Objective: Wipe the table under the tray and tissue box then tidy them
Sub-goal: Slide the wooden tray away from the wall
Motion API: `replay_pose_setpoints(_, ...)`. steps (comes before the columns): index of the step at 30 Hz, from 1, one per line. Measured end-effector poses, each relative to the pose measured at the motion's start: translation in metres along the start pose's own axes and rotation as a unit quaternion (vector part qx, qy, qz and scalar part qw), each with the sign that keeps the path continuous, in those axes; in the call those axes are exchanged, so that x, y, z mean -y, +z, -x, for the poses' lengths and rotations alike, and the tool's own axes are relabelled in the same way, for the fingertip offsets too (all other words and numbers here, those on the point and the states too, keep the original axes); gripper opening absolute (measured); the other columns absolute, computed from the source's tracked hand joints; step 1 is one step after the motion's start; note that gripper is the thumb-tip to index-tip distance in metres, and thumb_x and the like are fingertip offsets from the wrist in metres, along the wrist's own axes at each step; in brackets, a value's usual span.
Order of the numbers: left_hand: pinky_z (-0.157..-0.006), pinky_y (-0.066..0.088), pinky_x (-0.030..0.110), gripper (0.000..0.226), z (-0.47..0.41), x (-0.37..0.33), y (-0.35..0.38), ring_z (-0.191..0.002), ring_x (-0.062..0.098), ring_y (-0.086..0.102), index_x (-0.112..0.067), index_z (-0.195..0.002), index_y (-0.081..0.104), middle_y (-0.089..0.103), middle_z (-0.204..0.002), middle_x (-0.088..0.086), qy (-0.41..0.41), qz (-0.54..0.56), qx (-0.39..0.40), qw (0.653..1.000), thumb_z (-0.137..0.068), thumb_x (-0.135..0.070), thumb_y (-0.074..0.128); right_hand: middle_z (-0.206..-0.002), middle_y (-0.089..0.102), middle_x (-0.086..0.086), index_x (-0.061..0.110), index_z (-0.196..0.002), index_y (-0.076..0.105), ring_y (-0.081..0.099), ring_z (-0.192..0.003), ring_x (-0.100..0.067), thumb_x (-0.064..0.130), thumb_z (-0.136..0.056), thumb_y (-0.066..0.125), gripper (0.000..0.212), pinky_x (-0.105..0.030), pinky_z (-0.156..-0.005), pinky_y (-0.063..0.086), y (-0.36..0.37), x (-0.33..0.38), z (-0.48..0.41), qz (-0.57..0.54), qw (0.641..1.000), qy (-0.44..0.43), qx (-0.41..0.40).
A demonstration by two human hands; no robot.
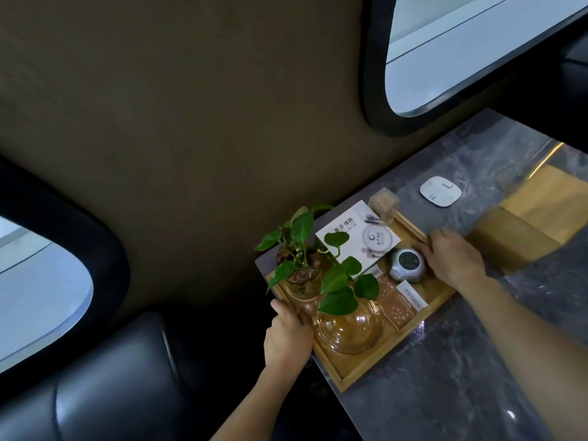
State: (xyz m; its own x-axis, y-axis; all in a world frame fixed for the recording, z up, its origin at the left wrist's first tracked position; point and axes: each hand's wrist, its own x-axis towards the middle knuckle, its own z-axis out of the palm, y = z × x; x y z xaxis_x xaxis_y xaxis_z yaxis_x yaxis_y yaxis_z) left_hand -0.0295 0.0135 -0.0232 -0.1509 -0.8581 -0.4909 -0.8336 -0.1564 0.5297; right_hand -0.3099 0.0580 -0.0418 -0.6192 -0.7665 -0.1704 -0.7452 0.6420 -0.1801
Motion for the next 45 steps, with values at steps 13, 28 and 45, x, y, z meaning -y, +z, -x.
replay_pose_setpoints(13, -0.078, 0.045, 0.044, 0.015, 0.003, 0.011, -0.012, -0.096, 0.046, 0.06, -0.012, -0.09, 0.029, 0.064, -0.103, 0.023, 0.05, -0.045, 0.023, 0.998, -0.095, -0.023, 0.037, -0.099, 0.064, -0.019, 0.001, -0.098, 0.051, 0.064, -0.086, -0.037, 0.03, -0.097, 0.034, 0.034, -0.042, -0.066, 0.048, 0.012, -0.015, 0.03, 0.058, 0.998, -0.035, -0.003)
replay_pose_setpoints(28, -0.083, 0.047, 0.04, 0.034, 0.054, -0.029, 0.024, -0.102, 0.037, 0.063, -0.002, -0.121, 0.032, 0.064, -0.11, 0.018, 0.24, -0.271, 0.113, 0.925, -0.097, -0.027, 0.033, -0.057, 0.061, -0.016, 0.006, -0.063, 0.049, 0.059, -0.044, -0.033, 0.031, -0.089, 0.044, 0.036, -0.03, -0.038, 0.035, 0.007, -0.116, 0.189, 0.04, 0.981, 0.17, -0.085)
replay_pose_setpoints(45, -0.084, 0.05, 0.049, 0.032, 0.081, -0.149, 0.165, -0.1, 0.042, 0.063, 0.004, -0.118, 0.039, 0.065, -0.109, 0.026, 0.438, -0.3, 0.184, 0.827, -0.096, -0.019, 0.036, -0.089, 0.065, -0.027, -0.004, -0.087, 0.056, 0.062, -0.079, -0.045, 0.028, -0.095, 0.04, 0.036, -0.046, -0.068, 0.048, -0.018, -0.236, 0.285, -0.022, 0.9, 0.413, -0.138)
